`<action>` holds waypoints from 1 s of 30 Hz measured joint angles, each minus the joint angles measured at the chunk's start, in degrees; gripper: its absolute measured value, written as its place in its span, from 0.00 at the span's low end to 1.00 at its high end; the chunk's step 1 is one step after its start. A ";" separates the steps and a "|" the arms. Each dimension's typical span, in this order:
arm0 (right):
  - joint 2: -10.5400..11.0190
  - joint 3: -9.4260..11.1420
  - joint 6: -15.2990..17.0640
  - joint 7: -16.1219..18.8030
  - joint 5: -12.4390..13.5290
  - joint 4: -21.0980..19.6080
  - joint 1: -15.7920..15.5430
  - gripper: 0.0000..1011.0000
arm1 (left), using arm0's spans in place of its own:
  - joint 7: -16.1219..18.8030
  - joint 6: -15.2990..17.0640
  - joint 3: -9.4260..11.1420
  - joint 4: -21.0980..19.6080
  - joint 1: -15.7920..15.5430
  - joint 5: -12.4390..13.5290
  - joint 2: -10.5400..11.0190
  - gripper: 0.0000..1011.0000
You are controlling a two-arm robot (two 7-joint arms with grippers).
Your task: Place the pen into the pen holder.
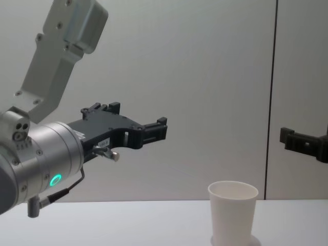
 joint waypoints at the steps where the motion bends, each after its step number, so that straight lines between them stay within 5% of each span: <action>1: -0.01 0.00 -0.01 -0.01 -0.03 -0.02 -0.02 0.99 | 0.00 0.00 0.00 0.00 0.00 0.00 0.00 0.99; 13: -0.42 -0.41 0.75 -2.02 -1.68 -1.47 -1.00 0.99 | 0.00 0.00 0.00 0.00 0.00 0.00 0.00 0.99; 30: -0.79 0.15 9.29 -5.39 -3.34 -2.66 -0.73 0.99 | 0.00 0.00 0.00 0.00 0.00 0.00 0.00 0.99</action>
